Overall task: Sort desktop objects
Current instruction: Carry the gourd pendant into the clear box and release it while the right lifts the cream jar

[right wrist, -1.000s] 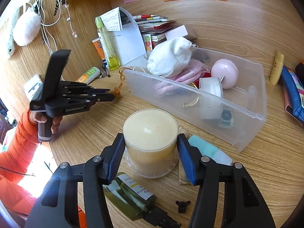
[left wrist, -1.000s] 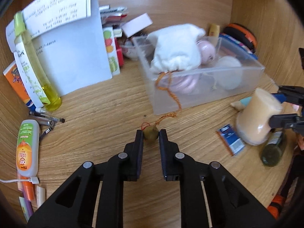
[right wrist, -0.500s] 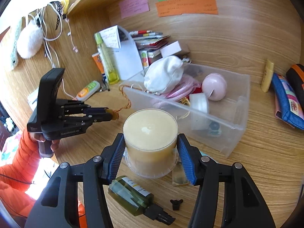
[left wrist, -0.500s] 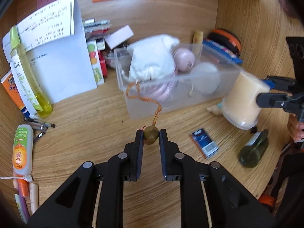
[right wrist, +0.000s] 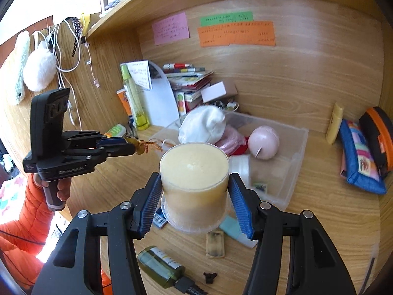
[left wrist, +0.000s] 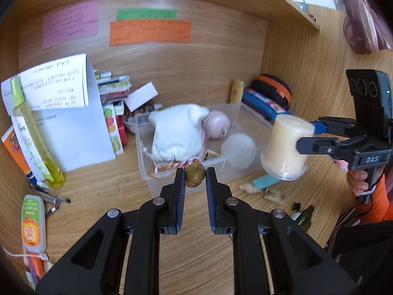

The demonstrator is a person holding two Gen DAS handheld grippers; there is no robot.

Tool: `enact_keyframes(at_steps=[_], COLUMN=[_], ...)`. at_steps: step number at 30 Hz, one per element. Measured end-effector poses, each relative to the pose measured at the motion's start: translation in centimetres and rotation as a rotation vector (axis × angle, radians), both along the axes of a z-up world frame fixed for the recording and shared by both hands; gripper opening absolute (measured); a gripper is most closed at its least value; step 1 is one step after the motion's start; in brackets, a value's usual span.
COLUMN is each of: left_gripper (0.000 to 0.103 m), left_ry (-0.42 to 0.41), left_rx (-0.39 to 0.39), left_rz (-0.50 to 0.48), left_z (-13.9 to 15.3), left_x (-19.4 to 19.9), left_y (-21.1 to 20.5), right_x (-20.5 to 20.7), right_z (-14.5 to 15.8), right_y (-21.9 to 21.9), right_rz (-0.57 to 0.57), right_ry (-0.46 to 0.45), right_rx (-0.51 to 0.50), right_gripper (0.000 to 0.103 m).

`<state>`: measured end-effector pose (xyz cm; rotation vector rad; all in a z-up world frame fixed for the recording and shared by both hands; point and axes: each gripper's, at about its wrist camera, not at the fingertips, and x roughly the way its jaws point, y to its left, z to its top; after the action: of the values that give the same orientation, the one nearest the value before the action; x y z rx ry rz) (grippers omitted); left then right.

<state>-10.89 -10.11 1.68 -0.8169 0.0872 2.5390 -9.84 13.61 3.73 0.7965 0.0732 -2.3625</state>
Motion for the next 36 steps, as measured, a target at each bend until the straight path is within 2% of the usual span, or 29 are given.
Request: enact_keyframes(at_steps=[4,5,7,9,10,11,14,16,18,20,22,27,30,32,36], left_gripper=[0.016,0.016,0.016,0.016,0.016,0.016,0.016,0.016,0.016,0.016,0.016,0.016,0.016,0.016,0.016], left_ry=[0.014,0.013,0.010,0.003,-0.005,-0.012,-0.041,-0.055,-0.072,-0.090,-0.105,-0.113,-0.123,-0.124,-0.115], left_rx=[0.009,0.013,0.020,0.022,0.023,0.025,0.027,0.022,0.019,0.020,0.023,0.008,0.036,0.054,0.039], left_rz=[-0.001,-0.003,-0.007,-0.010,-0.009,-0.011,-0.007,0.001,0.011,0.019,0.022,0.031,0.029,0.030,0.039], left_z=[0.7,0.8,0.9,0.6,0.4,0.1,-0.8,-1.4,-1.9,-2.4,-2.9,-3.8,-4.2,-4.3,-4.4], left_x=[-0.4,-0.7,-1.1,-1.9,-2.3,-2.6,-3.8,-4.7,-5.6,-6.5,-7.2,-7.9,-8.3,-8.4,-8.4], left_y=[0.3,0.3,0.4,0.6,0.7,0.7,0.8,0.9,1.0,1.0,1.1,1.4,1.4,1.3,1.6], right_x=[-1.0,-1.3,-2.1,-2.8,-3.0,-3.5,-4.1,-3.7,-3.1,-2.9,-3.0,-4.2,-5.0,-5.4,-4.6], right_z=[0.8,1.1,1.7,1.9,1.7,1.3,-0.3,-1.2,-2.0,-2.7,-3.2,-3.8,-4.5,-4.8,-4.6], right_y=[0.5,0.6,0.9,0.9,0.8,0.7,0.9,0.9,0.7,0.6,0.8,1.9,2.7,2.9,2.8], right_rz=[-0.016,-0.020,-0.003,-0.027,-0.045,-0.051,-0.023,-0.020,-0.018,-0.033,-0.037,-0.053,-0.031,-0.030,0.005], right_ry=[0.016,0.021,0.006,0.021,0.023,0.006,-0.064,-0.070,-0.052,-0.035,-0.039,-0.044,-0.047,-0.069,-0.045], right_rx=[0.000,-0.002,-0.013,0.005,0.029,0.039,0.026,0.049,0.082,0.113,0.118,0.047,-0.055,-0.062,-0.059], right_gripper=[0.048,0.037,0.003,0.004,0.008,0.011,0.011,0.015,0.029,0.035,0.035,0.040,0.041,0.043,0.054])
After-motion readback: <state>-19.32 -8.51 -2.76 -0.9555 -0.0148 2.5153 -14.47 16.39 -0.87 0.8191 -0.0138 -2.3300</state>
